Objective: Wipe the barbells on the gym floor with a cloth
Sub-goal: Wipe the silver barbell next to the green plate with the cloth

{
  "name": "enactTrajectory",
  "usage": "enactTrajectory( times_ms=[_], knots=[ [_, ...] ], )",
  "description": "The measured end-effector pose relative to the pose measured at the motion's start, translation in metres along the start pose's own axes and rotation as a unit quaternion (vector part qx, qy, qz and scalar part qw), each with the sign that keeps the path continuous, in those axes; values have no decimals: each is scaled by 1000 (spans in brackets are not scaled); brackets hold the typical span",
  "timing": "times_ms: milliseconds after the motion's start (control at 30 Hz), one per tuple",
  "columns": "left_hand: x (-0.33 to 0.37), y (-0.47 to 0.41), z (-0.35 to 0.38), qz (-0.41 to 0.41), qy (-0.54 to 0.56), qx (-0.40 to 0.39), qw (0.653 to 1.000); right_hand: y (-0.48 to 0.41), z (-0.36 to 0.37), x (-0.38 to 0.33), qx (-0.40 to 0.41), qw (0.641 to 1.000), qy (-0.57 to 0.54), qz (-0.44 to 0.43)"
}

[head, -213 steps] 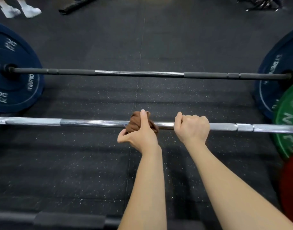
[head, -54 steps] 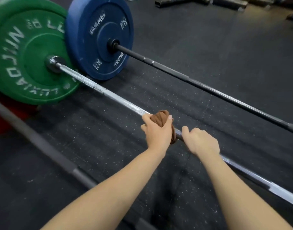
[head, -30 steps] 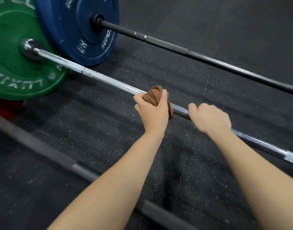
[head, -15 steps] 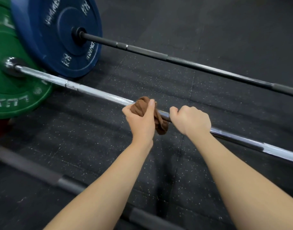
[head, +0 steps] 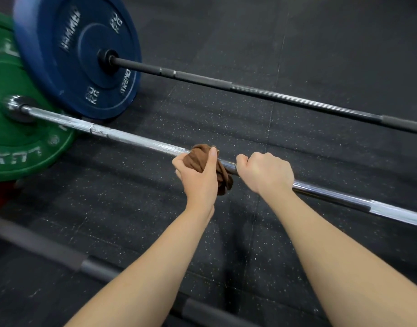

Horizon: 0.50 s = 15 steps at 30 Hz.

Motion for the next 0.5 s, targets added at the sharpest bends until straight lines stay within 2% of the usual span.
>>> enactTrajectory(
  times_ms=[100,300,433,500],
  knots=[
    [3,-7,-5,-5,12,11,1000,-1,1,1,-4,1000,5,2],
    [27,-45,-29,-28,33,92,995,-2,2,1,-1,1000,19,-2],
    [32,-59,-33,-42,43,103,993,-1,0,1,2,1000,17,-14],
    [29,-54,-33,-19,26,104,994,-2,1,1,3,1000,15,-12]
  ],
)
Point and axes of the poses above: each hand's wrist, its own y-axis away from the middle knuckle, its own z-axis out of the palm, x = y × z, the point moved 4 cm from there along -y, towards the middle knuckle, and after that the axes turned 1 degree about y, right-handed, at the moved point
